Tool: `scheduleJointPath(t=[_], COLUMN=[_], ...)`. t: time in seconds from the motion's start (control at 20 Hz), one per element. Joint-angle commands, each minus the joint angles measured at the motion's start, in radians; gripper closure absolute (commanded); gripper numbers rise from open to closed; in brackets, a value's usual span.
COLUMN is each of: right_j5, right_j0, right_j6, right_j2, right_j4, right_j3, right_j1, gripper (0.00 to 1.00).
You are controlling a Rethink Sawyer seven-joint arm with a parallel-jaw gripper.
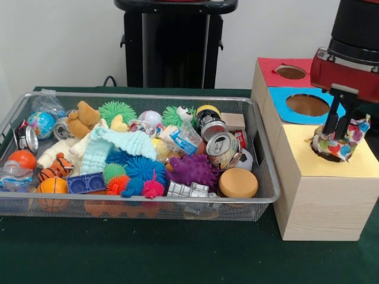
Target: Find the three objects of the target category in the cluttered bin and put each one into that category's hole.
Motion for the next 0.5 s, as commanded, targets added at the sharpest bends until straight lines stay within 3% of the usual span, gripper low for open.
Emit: scheduleJointPath(t=[0.05,0.5], right_j5=[0.067,0.065], right_j0=[-0.008,-0.026], right_j6=[0.21,0.198], right_j2=[0.045,0.073], right_j4=[0.012,0.026], right_j3=[-0.058,-0.076], right_j1=[0.038,0.056], gripper=[1.0,1.0])
